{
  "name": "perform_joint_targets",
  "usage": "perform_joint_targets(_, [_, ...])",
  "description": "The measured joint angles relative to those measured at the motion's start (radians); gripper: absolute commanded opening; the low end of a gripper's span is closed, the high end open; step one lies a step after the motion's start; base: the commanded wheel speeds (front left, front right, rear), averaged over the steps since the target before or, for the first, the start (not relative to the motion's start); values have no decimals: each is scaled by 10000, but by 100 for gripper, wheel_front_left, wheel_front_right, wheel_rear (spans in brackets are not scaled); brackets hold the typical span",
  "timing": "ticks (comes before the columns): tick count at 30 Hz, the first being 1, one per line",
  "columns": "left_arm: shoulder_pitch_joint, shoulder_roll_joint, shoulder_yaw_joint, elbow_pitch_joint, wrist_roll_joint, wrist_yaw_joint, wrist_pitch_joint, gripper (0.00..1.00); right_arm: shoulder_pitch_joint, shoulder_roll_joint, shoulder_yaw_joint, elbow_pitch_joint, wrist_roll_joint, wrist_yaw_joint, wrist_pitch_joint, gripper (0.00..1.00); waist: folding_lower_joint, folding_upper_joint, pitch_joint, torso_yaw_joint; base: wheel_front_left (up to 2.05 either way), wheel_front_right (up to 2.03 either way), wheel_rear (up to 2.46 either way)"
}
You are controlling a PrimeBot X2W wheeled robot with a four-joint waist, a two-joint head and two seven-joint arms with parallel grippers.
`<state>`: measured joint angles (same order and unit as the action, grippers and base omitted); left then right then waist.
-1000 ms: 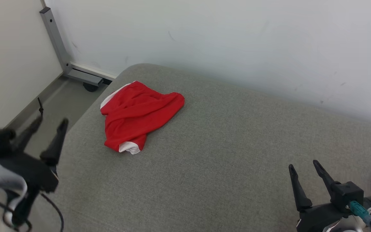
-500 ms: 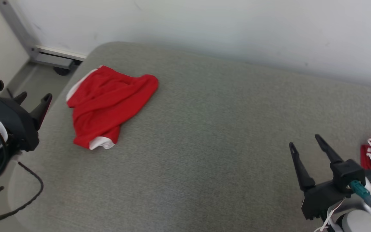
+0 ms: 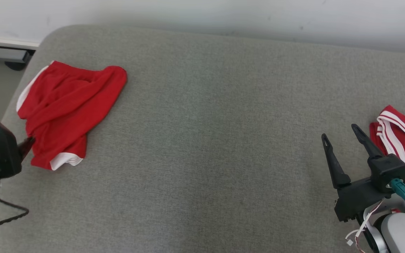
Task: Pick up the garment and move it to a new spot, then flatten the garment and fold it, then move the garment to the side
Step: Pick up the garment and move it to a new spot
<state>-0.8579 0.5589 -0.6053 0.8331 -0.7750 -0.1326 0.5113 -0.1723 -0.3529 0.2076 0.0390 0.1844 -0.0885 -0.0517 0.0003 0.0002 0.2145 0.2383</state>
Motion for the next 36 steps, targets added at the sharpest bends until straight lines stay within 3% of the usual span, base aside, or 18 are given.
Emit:
perform_joint_targets(6, [-128,-13,-322,872,-155,0,928,100,8,-113,-148,-242,-29,-84,217,100,0,0,370,-233,0,0,0])
perform_joint_targets(9, [-145,-238,-282,1024,-748,0,1277,100,10,-127,-159,-527,-125,-94,359,100,-1,1,554,-270,0,0,0])
perform_joint_targets(16, [-278,-244,-560,1129,-1093,0,1361,100,9,-201,-203,-895,-282,-165,698,100,-1,0,868,-238,0,0,0])
perform_joint_targets(17, [-311,-253,-568,1116,-1150,0,1292,24,8,-199,-205,-945,-282,-173,711,100,-1,0,912,-229,0,0,0])
perform_joint_targets(18, [-310,-255,-621,1032,-1231,0,1285,4,6,-198,-207,-974,-282,-173,755,100,-1,0,956,-216,0,0,0])
perform_joint_targets(19, [-310,-297,-625,1018,-1321,0,1216,0,3,-198,-211,-974,-282,-173,794,100,-1,0,987,-201,0,0,0])
perform_joint_targets(32, [-893,163,-1484,324,-1766,0,366,0,-176,119,-213,-708,-324,-186,949,100,-2,0,858,-39,0,0,0])
perform_joint_targets(36, [-1053,31,-1774,-385,-1933,2,-67,0,-202,142,-332,-527,-261,-194,846,100,-3,-1,654,-80,0,0,0])
